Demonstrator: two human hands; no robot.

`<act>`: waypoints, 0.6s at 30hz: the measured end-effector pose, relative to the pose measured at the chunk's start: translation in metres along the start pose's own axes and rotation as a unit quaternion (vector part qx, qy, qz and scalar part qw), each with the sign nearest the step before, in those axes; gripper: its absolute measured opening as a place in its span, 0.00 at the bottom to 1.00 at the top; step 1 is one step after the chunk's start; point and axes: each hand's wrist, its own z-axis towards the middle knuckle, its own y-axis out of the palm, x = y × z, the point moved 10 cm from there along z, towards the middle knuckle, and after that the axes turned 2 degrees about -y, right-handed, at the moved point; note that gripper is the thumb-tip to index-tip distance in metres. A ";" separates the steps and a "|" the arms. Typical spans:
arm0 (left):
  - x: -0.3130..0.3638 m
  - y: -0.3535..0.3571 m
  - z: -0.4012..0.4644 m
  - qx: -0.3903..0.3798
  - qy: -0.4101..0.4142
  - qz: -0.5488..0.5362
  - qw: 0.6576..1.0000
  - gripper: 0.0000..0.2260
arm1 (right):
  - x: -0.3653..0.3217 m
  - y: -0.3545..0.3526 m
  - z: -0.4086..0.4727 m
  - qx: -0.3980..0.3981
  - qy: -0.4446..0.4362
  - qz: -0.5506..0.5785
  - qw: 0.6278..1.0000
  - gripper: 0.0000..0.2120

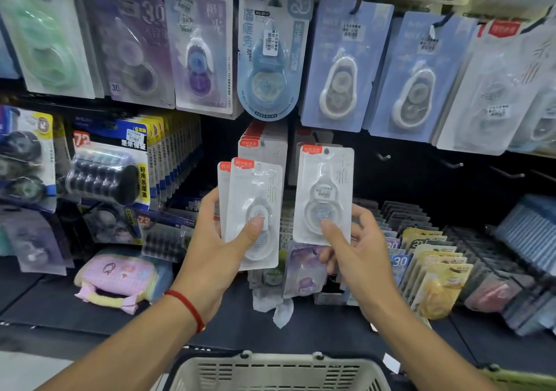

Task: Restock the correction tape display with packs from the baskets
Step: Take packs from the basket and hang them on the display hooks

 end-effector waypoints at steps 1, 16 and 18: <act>0.000 0.000 0.000 -0.002 0.004 0.005 1.000 0.30 | -0.001 0.001 0.000 -0.002 -0.002 0.010 1.000 0.13; -0.005 0.008 -0.005 -0.029 0.006 0.041 0.999 0.30 | 0.033 0.022 -0.007 -0.137 0.082 -0.172 0.972 0.15; -0.010 0.014 -0.008 -0.043 -0.002 0.044 0.998 0.32 | 0.028 0.040 -0.016 -0.188 0.059 -0.155 0.968 0.17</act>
